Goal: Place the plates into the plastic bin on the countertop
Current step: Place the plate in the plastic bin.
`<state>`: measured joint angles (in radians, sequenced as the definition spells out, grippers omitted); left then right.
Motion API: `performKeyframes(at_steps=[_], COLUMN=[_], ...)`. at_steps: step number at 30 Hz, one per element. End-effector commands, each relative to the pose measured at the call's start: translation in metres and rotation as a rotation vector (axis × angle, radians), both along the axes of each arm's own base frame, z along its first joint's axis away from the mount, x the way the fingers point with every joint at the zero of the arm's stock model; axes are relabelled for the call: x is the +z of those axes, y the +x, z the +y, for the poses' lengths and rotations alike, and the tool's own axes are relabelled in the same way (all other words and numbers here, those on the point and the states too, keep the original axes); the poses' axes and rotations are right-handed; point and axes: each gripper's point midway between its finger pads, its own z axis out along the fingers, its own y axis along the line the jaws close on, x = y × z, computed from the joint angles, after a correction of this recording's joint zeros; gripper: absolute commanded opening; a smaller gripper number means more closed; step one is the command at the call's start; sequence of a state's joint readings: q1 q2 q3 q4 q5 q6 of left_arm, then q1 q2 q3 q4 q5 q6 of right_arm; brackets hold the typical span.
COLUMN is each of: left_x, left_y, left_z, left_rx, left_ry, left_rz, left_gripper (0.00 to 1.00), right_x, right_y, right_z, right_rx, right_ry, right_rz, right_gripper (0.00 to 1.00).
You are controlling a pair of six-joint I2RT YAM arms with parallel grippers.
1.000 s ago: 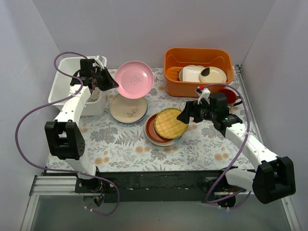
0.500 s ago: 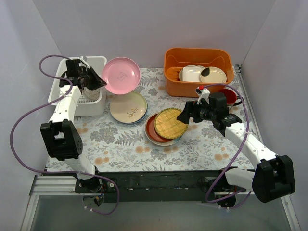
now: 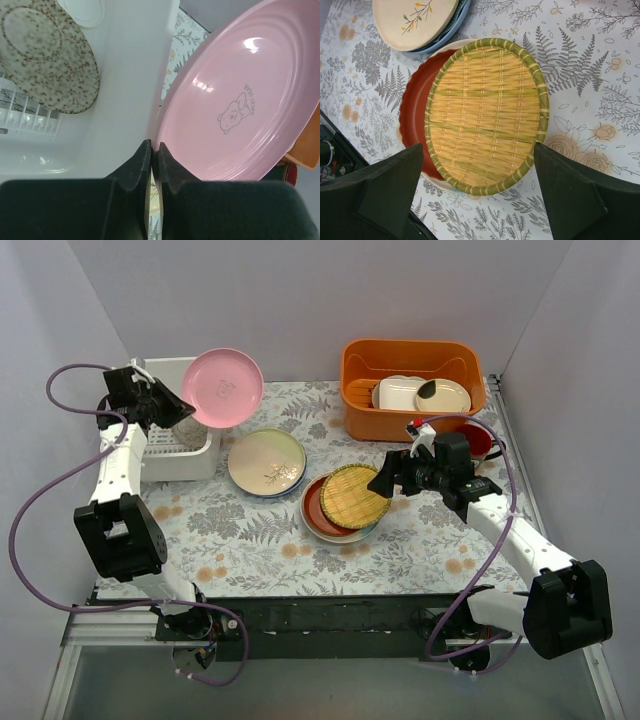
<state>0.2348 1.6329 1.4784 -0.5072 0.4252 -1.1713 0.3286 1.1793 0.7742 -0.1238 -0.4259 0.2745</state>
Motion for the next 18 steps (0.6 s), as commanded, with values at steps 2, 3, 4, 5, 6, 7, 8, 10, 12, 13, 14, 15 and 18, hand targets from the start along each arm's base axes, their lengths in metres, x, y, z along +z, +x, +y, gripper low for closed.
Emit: performKeyframes(at_steps=[2, 3, 4, 5, 6, 7, 8, 10, 12, 13, 14, 15, 18], left_x=[0.031, 0.030, 0.030, 0.030, 0.031, 0.031, 0.031, 0.033, 0.036, 0.036, 0.038, 0.037, 0.038], left_y=[-0.006, -0.006, -0.006, -0.006, -0.006, -0.005, -0.005, -0.006, -0.005, -0.006, -0.005, -0.005, -0.005], left_z=[0.013, 0.015, 0.020, 0.024, 0.027, 0.032, 0.034, 0.042, 0.047, 0.052, 0.053, 0.056, 0.064], left_rx=[0.033, 0.040, 0.056, 0.071, 0.080, 0.103, 0.115, 0.148, 0.175, 0.196, 0.205, 0.218, 0.250], left_ry=[-0.023, -0.024, -0.024, -0.023, -0.017, -0.003, 0.005, 0.015, 0.021, 0.027, 0.028, 0.025, 0.028], left_rz=[-0.087, -0.087, -0.086, -0.086, -0.089, -0.086, -0.089, -0.094, -0.106, -0.110, -0.114, -0.113, -0.115], left_gripper=[0.00, 0.00, 0.00, 0.00, 0.00, 0.00, 0.00, 0.00, 0.00, 0.00, 0.00, 0.00, 0.00], right_x=[0.003, 0.002, 0.002, 0.002, 0.001, 0.000, 0.000, -0.001, -0.002, -0.003, -0.002, -0.004, -0.006], right_y=[0.004, 0.003, 0.003, 0.003, 0.003, 0.003, 0.002, 0.002, 0.002, 0.002, 0.002, 0.001, 0.001], right_z=[0.002, 0.002, 0.003, 0.003, 0.003, 0.003, 0.003, 0.003, 0.003, 0.003, 0.003, 0.003, 0.002], right_rx=[0.013, 0.014, 0.015, 0.015, 0.016, 0.015, 0.017, 0.017, 0.019, 0.018, 0.020, 0.019, 0.018], right_ry=[0.013, 0.013, 0.013, 0.014, 0.014, 0.013, 0.012, 0.012, 0.013, 0.013, 0.013, 0.011, 0.009], right_rz=[-0.026, -0.023, -0.021, -0.020, -0.018, -0.015, -0.015, -0.015, -0.011, -0.007, -0.010, -0.007, -0.003], right_gripper=[0.98, 0.98, 0.98, 0.98, 0.98, 0.98, 0.98, 0.98, 0.98, 0.98, 0.98, 0.98, 0.98])
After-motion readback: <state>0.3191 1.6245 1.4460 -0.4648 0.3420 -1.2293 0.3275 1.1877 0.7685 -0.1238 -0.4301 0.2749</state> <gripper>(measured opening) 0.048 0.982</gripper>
